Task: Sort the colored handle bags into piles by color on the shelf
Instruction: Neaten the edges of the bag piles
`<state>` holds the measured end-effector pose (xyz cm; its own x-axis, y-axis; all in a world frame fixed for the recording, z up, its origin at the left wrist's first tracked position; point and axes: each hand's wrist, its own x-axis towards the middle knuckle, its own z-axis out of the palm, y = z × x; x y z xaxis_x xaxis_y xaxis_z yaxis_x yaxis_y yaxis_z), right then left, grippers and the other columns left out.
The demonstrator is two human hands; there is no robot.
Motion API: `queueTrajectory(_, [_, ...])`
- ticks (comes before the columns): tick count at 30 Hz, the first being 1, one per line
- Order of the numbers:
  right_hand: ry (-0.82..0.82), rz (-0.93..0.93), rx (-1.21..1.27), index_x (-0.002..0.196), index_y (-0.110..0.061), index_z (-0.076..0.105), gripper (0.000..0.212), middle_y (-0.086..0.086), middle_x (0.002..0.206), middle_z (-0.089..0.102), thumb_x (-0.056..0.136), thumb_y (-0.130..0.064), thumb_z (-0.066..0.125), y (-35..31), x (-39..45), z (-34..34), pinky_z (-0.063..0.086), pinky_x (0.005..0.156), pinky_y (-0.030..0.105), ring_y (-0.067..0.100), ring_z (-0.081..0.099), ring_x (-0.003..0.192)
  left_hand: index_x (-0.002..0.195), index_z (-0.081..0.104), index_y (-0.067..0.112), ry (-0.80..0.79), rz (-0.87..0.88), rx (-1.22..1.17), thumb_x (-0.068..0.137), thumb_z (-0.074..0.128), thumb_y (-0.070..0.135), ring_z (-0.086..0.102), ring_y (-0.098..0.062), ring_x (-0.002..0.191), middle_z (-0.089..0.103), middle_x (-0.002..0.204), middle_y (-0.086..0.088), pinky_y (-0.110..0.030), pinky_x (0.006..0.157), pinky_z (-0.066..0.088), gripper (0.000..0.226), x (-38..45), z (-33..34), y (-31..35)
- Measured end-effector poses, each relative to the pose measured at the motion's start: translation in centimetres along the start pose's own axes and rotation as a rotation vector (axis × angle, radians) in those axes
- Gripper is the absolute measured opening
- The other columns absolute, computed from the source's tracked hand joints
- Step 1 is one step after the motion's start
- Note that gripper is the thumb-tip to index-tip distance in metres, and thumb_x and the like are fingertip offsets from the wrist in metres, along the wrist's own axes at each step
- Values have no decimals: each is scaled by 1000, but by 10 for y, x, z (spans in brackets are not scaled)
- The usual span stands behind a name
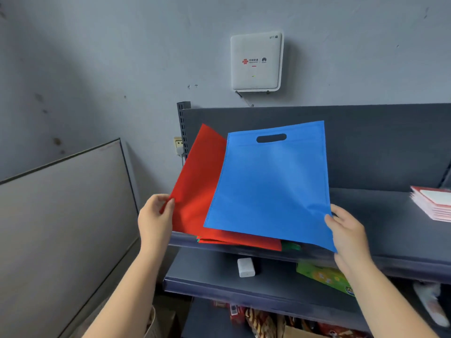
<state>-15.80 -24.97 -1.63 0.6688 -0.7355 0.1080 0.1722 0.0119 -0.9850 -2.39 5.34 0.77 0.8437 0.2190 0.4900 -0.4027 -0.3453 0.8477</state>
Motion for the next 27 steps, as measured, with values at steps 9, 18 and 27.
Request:
queueTrajectory(9, [-375,160,214,104,-28,66,29,-7,98,73,99,-8,46,14,-87,41,53,72,31,9,70,88,86,63,20,371,-95,-25,91,60,13,56,1,69,64,81,4,-23,69,46,9,-103,-129,-12])
queueTrajectory(18, [-718,305,313,103,-22,66,28,-8,84,75,99,-6,44,37,-200,105,55,52,20,9,72,73,81,60,23,726,-151,-92,92,59,13,55,2,53,67,69,10,-15,50,47,15,-207,-282,2])
queueTrajectory(27, [-1036,444,336,96,-22,66,29,-9,82,75,99,-5,43,32,-333,162,55,51,23,10,72,70,80,59,21,1059,-119,-8,91,60,12,58,-15,62,66,72,-1,-23,55,50,14,-305,-409,41])
